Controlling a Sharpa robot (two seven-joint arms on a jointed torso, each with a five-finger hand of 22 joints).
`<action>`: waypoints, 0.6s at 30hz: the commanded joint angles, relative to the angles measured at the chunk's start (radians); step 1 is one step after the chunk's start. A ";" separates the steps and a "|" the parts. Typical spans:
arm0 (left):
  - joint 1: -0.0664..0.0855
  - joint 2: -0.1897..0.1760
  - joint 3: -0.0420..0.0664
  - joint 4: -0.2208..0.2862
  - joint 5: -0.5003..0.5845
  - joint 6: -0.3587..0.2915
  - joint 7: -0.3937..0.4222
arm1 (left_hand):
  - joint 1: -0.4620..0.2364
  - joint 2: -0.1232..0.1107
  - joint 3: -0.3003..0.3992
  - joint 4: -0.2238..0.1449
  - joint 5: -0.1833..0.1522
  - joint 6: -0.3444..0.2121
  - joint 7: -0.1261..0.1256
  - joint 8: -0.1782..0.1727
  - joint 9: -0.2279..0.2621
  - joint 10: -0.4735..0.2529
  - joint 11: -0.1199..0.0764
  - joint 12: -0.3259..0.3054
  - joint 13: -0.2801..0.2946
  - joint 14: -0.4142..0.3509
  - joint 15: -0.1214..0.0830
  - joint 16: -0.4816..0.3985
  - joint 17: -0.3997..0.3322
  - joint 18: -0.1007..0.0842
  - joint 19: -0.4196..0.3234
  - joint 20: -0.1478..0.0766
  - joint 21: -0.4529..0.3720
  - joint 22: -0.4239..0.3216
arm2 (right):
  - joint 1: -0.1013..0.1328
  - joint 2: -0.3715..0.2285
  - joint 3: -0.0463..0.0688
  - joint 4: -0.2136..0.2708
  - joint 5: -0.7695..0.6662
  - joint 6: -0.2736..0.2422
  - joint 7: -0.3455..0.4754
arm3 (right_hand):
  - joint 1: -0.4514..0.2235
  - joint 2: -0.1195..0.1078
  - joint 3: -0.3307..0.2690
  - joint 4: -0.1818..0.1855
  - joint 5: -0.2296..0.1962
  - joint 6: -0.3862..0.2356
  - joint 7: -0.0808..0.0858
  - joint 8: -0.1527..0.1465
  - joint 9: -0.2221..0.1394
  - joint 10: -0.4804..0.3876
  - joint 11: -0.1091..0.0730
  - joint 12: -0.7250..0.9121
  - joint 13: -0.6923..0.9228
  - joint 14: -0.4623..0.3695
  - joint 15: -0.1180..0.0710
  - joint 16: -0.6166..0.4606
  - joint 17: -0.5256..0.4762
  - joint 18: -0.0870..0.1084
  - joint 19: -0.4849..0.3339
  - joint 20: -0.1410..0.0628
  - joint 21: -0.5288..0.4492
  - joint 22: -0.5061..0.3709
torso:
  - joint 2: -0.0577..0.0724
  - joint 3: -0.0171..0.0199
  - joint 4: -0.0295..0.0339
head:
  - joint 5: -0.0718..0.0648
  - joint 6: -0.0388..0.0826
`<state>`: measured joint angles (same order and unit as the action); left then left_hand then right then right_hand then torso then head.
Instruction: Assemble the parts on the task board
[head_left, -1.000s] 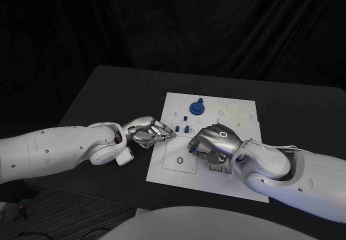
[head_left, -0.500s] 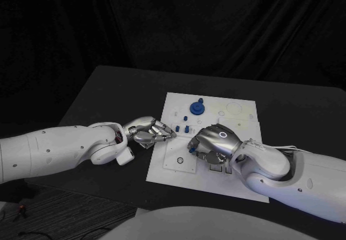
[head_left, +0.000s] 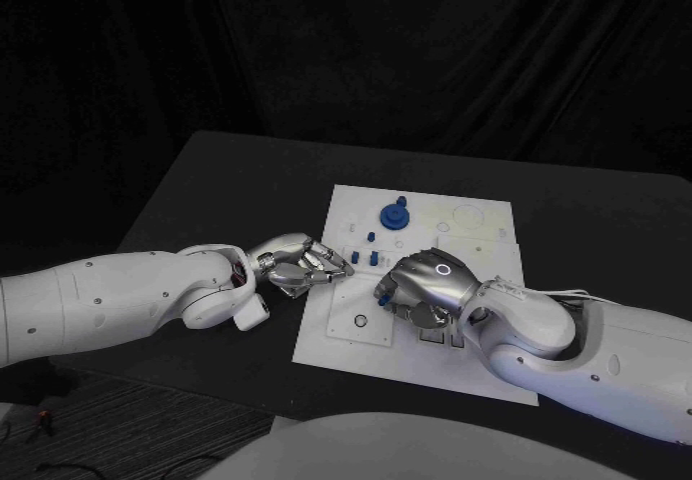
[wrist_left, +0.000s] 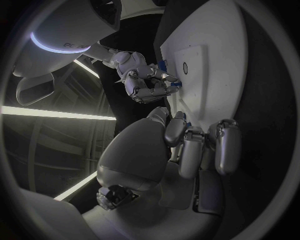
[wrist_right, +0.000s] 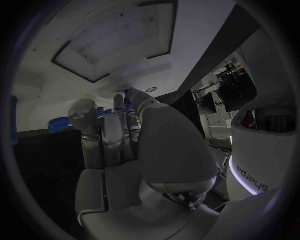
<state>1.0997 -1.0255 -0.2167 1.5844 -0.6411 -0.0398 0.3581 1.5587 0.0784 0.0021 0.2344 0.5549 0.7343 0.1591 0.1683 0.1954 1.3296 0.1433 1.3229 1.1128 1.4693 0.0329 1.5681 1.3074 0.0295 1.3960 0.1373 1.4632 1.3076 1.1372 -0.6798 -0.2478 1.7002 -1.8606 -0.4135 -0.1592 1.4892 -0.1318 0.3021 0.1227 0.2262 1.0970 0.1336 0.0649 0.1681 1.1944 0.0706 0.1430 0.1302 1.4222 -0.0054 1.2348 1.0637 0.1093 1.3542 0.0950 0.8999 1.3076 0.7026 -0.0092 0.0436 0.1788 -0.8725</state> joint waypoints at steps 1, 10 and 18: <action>-0.001 0.003 0.001 0.001 0.002 0.016 0.006 | 0.000 -0.008 0.004 -0.001 0.006 0.004 -0.003 0.001 0.001 0.241 -0.072 0.248 0.458 0.101 -0.006 0.003 0.263 0.017 -0.007 0.002 -0.003 0.165 | -0.003 0.001 0.000 0.000 -0.008 0.014 -0.020 | -0.014 -0.010 0.001 0.009 -0.014 -0.066 0.009 -0.005 -0.016 -0.034 0.010 -0.014 -0.004 -0.011 0.007 -0.010 -0.005 0.005 -0.013 0.005 -0.015 0.108 | 0.000 0.0000 -0.0003 | 0.002 0.000; -0.001 0.006 0.001 -0.002 0.002 0.022 0.003 | -0.003 -0.008 0.011 0.000 0.005 0.012 -0.002 0.005 0.003 0.241 -0.072 0.248 0.458 0.101 -0.006 0.003 0.263 0.017 -0.008 0.002 -0.004 0.166 | -0.004 -0.002 0.000 0.000 -0.008 -0.004 -0.016 | -0.044 -0.013 -0.040 0.020 -0.068 -0.351 -0.048 -0.006 -0.092 -0.184 0.032 -0.017 0.004 -0.038 0.014 -0.026 -0.028 0.016 -0.042 0.017 -0.075 0.096 | 0.000 0.0002 -0.0002 | -0.001 0.000; -0.001 0.005 0.001 -0.005 0.002 0.022 0.002 | -0.003 -0.008 0.012 0.000 0.005 0.013 -0.001 0.005 0.004 0.241 -0.071 0.248 0.458 0.101 -0.006 0.003 0.263 0.017 -0.008 0.002 -0.005 0.165 | -0.002 -0.031 0.000 0.021 -0.008 -0.072 -0.008 | -0.037 -0.002 -0.097 0.027 -0.086 -0.464 -0.069 -0.007 -0.110 -0.304 0.044 0.014 0.020 -0.066 0.014 -0.046 -0.056 0.024 -0.070 0.018 -0.141 0.084 | 0.000 -0.0002 -0.0008 | -0.001 0.000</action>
<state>1.0997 -1.0214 -0.2167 1.5786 -0.6412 -0.0299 0.3540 1.5573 0.0798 0.0076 0.2345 0.5549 0.7418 0.1592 0.1683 0.1976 1.3298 0.1435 1.3229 1.1128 1.4662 0.0313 1.5681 1.3074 0.0296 1.3961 0.1373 1.4632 1.3075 1.1360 -0.7063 -0.2478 1.7124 -1.8606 -0.4287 -0.1595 1.4536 -0.1459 0.2095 0.1489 0.1462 0.6250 0.0642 0.0589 0.0574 0.8973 0.1135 0.1531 0.1483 1.3630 0.0110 1.1932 1.0087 0.1254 1.2899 0.1128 0.7626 1.3079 0.7025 -0.0092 0.0431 0.1783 -0.8725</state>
